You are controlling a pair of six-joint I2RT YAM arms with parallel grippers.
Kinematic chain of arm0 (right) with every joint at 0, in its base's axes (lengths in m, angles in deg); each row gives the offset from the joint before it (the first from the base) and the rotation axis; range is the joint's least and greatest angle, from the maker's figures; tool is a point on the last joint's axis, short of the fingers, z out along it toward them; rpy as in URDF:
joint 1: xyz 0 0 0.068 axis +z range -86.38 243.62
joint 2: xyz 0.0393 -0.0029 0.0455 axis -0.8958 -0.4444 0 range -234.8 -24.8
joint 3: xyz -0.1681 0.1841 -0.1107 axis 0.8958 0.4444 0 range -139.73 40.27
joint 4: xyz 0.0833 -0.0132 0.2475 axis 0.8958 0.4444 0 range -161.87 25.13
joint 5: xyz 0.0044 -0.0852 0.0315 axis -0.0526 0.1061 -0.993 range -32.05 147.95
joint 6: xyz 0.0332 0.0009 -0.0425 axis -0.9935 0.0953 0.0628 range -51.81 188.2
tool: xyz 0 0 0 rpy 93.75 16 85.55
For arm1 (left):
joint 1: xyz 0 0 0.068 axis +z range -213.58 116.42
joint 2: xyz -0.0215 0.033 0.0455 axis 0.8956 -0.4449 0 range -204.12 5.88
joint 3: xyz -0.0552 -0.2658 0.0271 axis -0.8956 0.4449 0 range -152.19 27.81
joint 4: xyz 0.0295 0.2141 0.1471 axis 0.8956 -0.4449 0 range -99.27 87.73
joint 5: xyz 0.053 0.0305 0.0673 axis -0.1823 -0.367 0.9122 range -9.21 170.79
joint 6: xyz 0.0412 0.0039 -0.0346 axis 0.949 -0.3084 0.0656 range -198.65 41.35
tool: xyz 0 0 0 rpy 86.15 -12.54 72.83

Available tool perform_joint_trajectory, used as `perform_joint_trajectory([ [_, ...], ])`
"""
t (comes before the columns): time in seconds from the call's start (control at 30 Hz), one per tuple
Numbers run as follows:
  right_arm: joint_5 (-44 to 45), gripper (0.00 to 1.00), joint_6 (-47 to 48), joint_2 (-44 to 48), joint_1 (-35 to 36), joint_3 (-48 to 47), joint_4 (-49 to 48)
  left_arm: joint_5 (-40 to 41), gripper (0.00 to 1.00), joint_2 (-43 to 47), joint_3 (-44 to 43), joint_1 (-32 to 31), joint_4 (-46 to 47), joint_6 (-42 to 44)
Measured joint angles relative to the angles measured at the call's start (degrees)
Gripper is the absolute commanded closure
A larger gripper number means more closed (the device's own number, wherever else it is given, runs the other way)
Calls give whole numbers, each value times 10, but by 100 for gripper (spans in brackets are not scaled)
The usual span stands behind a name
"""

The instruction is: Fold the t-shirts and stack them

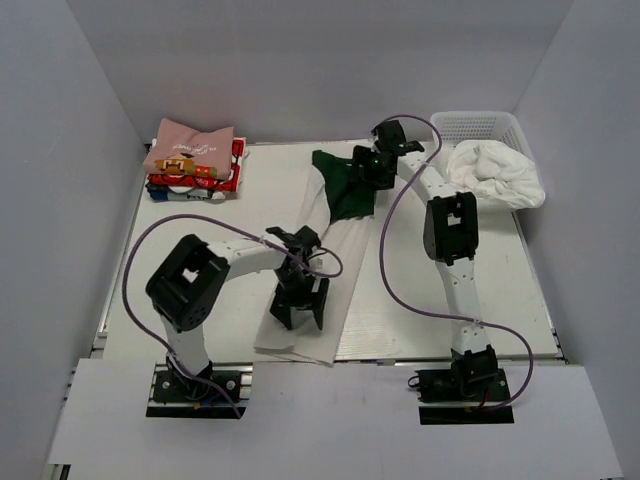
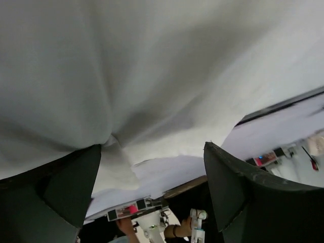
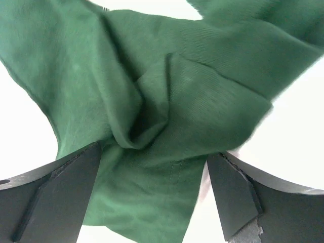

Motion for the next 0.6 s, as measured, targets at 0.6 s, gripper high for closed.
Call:
perform_joint_trajectory([
  [0.6, -12, 10, 49, 208, 4, 180, -128, 70, 1, 75, -84, -93, 99, -38],
])
